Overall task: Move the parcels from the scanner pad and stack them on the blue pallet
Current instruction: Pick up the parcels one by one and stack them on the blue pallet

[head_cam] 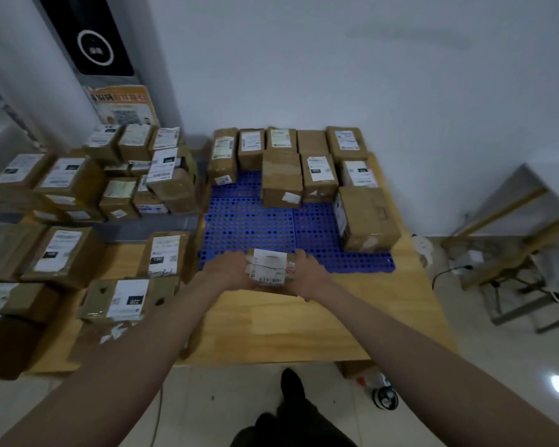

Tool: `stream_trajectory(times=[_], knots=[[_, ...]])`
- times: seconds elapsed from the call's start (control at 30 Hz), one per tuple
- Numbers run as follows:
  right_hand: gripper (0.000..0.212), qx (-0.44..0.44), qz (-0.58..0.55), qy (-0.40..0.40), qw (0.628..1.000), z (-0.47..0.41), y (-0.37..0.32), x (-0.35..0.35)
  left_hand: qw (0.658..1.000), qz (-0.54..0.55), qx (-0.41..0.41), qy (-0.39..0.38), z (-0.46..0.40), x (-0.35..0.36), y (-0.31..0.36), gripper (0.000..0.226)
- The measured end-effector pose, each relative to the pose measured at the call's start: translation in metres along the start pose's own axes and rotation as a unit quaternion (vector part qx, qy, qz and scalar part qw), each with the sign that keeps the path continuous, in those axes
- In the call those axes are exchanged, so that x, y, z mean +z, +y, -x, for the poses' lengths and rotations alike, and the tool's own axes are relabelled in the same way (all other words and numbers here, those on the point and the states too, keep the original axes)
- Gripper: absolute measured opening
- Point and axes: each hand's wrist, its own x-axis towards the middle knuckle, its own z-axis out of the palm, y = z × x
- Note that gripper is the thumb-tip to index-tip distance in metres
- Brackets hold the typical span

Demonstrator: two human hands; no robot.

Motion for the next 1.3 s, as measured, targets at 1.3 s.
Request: stream_trajectory(times=[1.3], knots=[[0.064,-0.004,-0.079,0.009,0.997,-0.175,0.111,-0.1,0.991,0.121,-0.049,-0.013,-0.189,-0.011,0.119,0.041]])
